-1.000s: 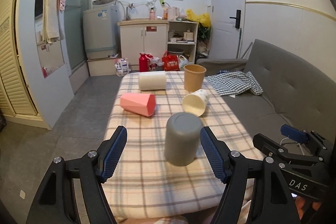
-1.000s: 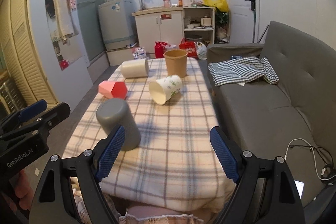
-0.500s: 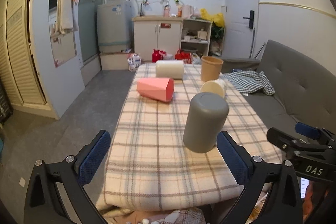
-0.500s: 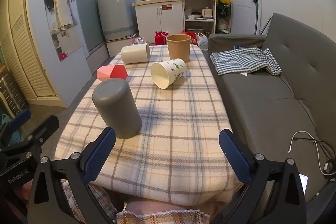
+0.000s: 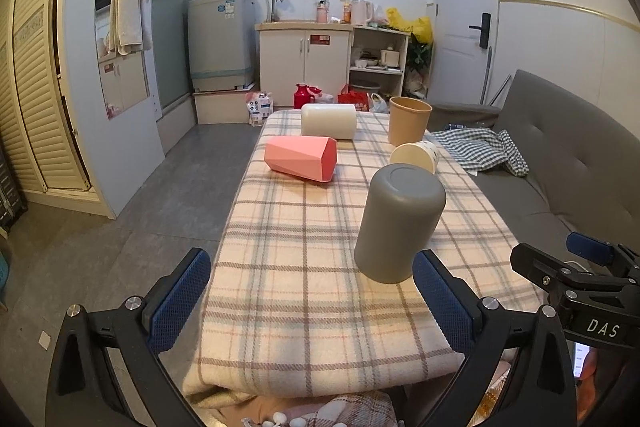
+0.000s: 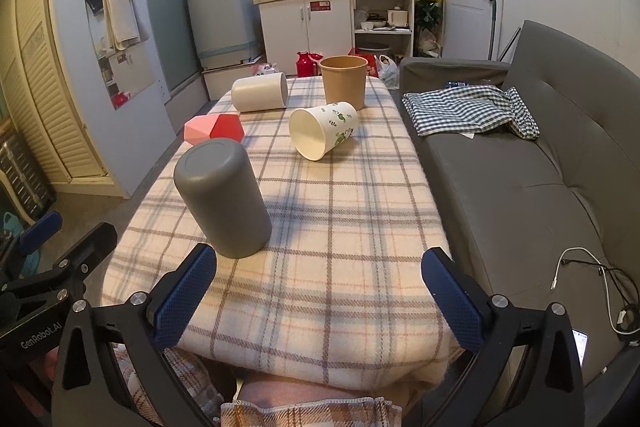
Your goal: Flip cup upside down
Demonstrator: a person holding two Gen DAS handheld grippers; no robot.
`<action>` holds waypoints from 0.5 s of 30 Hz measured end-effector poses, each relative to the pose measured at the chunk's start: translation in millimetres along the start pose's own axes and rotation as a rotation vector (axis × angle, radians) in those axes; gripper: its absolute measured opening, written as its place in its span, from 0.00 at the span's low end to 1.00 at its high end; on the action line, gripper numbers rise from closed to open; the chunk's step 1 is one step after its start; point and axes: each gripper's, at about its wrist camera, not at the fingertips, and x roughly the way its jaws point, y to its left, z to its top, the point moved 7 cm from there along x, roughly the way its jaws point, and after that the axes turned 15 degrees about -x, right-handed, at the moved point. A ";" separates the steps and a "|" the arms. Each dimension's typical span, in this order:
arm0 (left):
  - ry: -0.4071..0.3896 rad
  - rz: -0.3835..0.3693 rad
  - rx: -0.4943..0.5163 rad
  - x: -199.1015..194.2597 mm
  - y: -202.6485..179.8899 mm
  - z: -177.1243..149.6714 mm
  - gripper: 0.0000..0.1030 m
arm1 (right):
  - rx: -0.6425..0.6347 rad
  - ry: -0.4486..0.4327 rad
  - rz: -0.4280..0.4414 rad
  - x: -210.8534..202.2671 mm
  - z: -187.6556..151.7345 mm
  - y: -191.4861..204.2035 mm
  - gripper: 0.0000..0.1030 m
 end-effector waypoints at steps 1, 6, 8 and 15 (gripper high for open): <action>-0.001 0.000 0.001 -0.2 0.3 0.1 1.00 | 0.001 0.001 0.000 0.7 -0.1 0.1 1.00; 0.000 0.000 -0.002 0.0 0.3 0.1 1.00 | -0.001 0.001 -0.001 1.1 -0.3 0.0 1.00; -0.001 0.001 -0.002 0.1 0.6 -0.3 1.00 | -0.001 0.002 0.000 1.4 -0.3 0.1 1.00; -0.005 0.003 0.001 0.6 1.8 -2.4 1.00 | 0.000 0.006 -0.002 2.7 -1.7 0.2 1.00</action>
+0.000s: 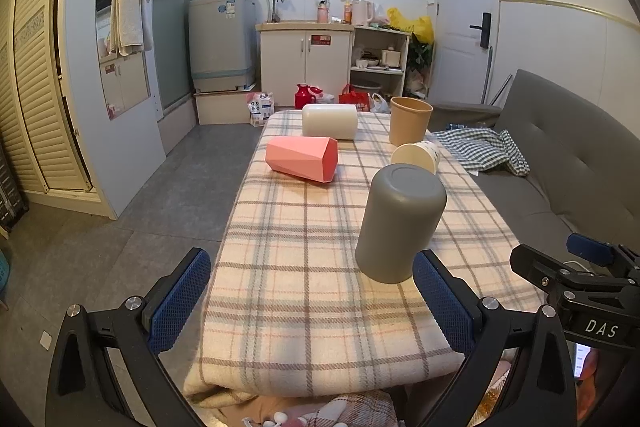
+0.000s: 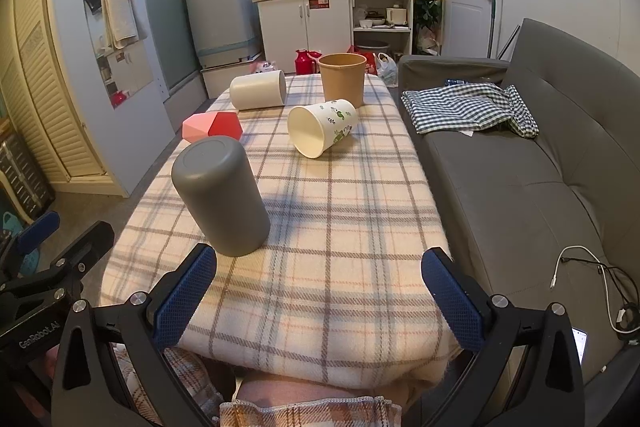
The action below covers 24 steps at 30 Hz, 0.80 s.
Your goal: Flip cup upside down
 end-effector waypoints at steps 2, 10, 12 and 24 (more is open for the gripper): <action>0.001 0.002 0.000 -0.1 0.4 0.1 1.00 | 0.000 0.001 0.000 -0.1 0.1 -0.1 1.00; 0.001 0.001 0.000 -0.2 0.1 0.0 1.00 | -0.003 0.006 -0.002 1.0 -1.4 -0.7 1.00; 0.000 0.001 0.001 -0.5 0.2 0.2 1.00 | -0.003 0.007 -0.002 0.9 -1.3 -0.8 1.00; 0.000 0.001 0.001 -0.3 0.2 0.2 1.00 | -0.007 0.009 -0.001 1.6 -1.1 0.6 1.00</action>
